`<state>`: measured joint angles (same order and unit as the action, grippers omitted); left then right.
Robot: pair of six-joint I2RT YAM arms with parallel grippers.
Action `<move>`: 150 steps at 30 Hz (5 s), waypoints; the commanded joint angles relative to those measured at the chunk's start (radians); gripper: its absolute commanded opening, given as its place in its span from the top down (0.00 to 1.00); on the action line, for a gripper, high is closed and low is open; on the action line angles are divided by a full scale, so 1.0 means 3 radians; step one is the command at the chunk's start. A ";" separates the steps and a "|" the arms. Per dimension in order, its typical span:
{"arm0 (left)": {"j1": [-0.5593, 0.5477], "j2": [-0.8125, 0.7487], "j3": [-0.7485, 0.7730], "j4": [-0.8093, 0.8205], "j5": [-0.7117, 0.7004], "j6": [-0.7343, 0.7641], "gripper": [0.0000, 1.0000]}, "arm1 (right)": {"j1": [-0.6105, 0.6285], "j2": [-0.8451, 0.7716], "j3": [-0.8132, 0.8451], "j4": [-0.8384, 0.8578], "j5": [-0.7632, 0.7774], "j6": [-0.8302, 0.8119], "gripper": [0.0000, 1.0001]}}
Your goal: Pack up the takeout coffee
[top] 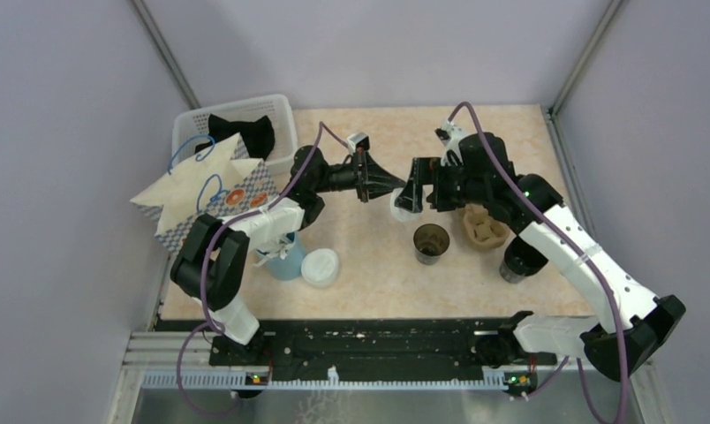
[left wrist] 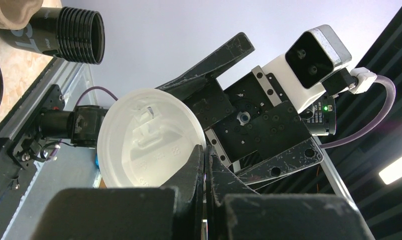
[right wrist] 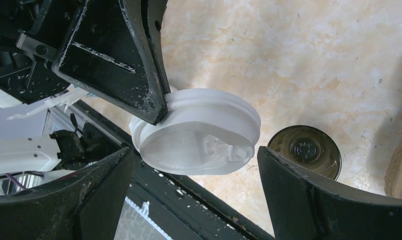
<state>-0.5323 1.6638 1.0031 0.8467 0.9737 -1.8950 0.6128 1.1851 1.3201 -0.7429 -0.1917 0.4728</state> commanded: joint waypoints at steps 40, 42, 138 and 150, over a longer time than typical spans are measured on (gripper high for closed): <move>0.0051 -0.0253 0.0128 -0.0731 -0.0107 0.0781 0.49 | 0.0088 -0.0080 0.0002 0.0070 0.0251 0.0065 0.23; 0.0111 -0.0321 0.0180 -0.1098 -0.0128 0.1144 0.42 | 0.0089 -0.0092 0.0058 -0.0126 0.0312 0.0084 0.23; 0.0321 -0.0780 0.0999 -0.3188 -0.0622 0.4992 0.16 | -0.0197 0.2233 0.1003 -0.2021 0.0588 -0.0451 0.16; 0.0318 -0.0769 0.0910 -0.3166 -0.0650 0.4925 0.15 | -0.0199 0.2151 0.1327 -0.2262 0.0624 -0.0419 0.03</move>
<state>-0.4347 1.4185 1.2621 -0.1436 0.7696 -0.4240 0.5579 1.8454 1.6405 -1.3838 -0.0227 0.3420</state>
